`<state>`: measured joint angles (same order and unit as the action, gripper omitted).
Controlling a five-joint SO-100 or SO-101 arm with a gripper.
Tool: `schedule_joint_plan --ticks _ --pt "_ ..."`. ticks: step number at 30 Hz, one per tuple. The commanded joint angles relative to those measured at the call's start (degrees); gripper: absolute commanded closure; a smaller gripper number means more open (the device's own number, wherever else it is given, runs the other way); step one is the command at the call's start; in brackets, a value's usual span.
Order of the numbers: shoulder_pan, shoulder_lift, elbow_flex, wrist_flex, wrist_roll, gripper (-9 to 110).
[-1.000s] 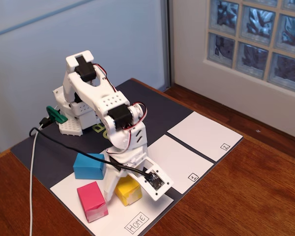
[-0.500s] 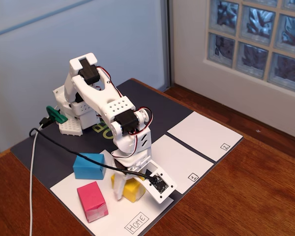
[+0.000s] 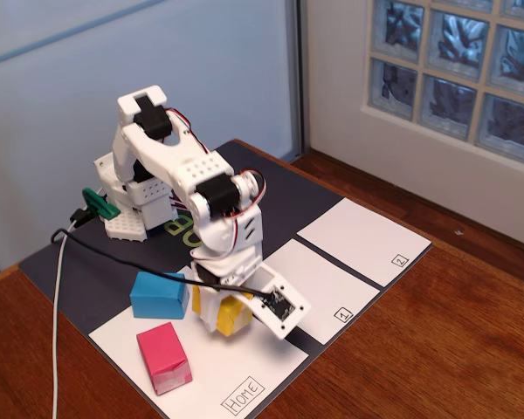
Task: Move box yellow to zone 1
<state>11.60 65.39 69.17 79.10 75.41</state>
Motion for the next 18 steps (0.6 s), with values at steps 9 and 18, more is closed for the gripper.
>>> schedule_joint_plan --ticks 9,18 --pt "-1.4 22.1 -1.8 9.1 1.5 102" --pt "-7.6 25.0 -3.2 13.5 9.6 102"
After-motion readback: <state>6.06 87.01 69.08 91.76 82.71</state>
